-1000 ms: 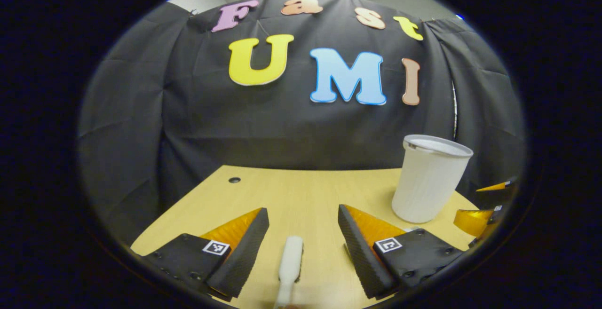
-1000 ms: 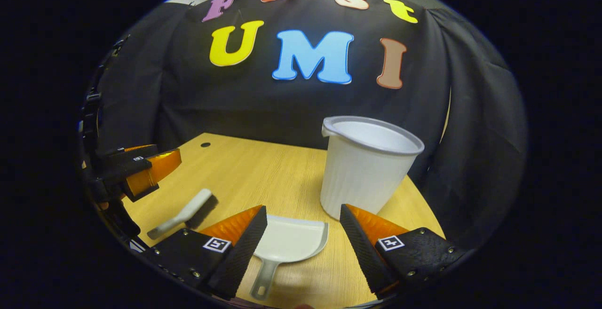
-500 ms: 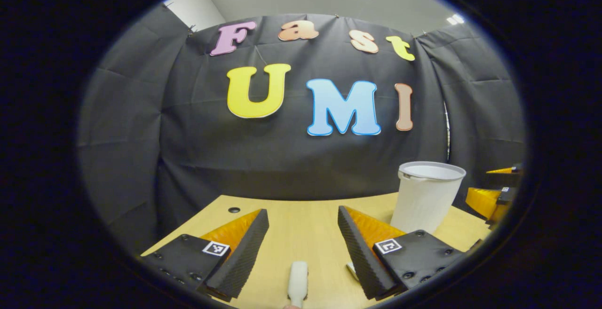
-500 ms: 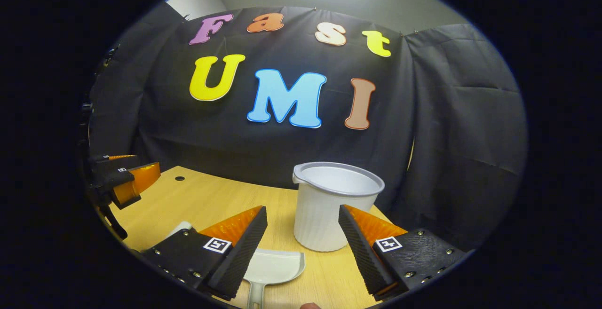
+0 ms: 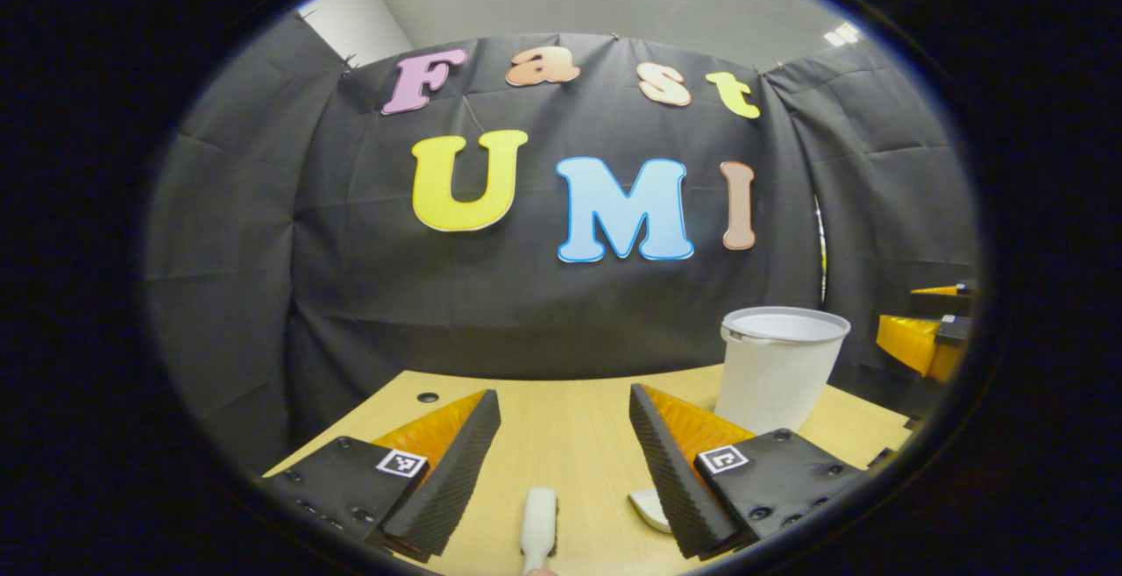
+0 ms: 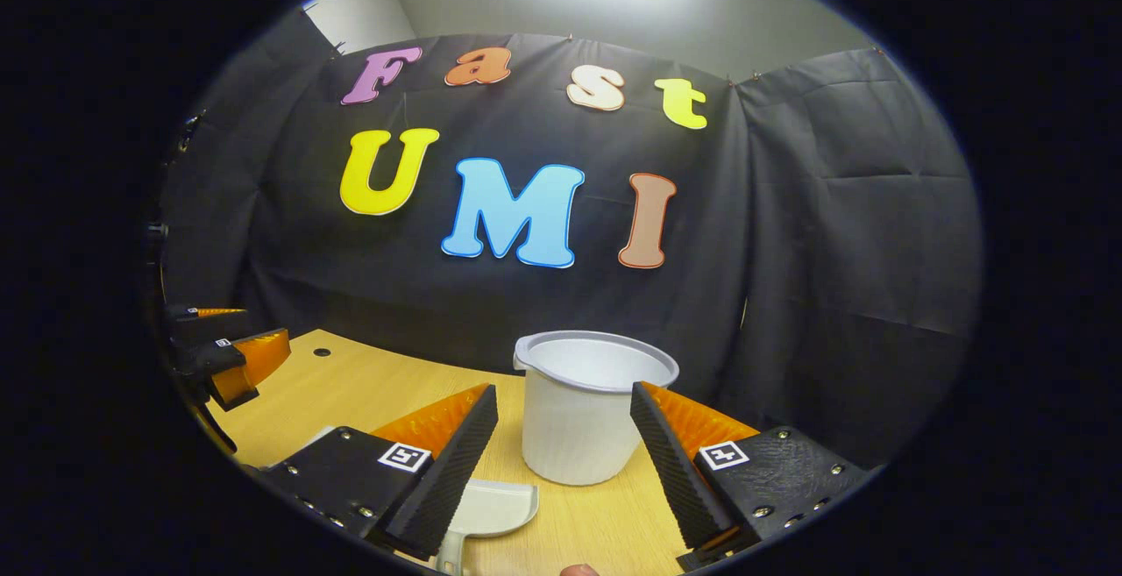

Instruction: Pick up the small broom and dustpan from the desktop, sweep the trash into the dustpan with the broom, and then empty the trash into the garbage bin.

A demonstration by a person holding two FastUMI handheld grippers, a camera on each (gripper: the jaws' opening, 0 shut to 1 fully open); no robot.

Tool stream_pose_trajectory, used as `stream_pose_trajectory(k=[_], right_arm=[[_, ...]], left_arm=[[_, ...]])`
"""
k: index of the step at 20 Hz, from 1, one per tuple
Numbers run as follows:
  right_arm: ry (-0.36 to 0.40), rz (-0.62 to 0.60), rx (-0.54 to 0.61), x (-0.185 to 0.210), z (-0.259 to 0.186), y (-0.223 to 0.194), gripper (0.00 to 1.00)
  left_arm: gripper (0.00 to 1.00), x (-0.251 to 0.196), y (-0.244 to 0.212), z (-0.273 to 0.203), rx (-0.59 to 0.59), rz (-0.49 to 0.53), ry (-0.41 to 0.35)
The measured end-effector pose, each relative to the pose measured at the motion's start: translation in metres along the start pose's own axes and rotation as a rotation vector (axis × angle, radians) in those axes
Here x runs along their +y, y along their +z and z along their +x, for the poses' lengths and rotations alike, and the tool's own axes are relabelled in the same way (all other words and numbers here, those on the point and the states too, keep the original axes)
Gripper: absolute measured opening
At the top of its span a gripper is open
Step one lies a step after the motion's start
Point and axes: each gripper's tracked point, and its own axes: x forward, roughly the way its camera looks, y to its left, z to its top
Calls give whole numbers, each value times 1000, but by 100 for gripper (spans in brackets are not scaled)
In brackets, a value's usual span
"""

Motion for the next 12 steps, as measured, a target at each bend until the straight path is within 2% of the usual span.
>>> stream_pose_trajectory(k=[4,7,12], right_arm=[[47,3,-41,-59,1,-3,95],[81,13,-87,-124,6,-4,95],[108,22,-59,-234,23,-38,95]], left_arm=[[97,-69,-1,-4,4,10,39],[97,-129,10,-13,-6,6,101],[96,-253,2,-10,-17,-117,119]])
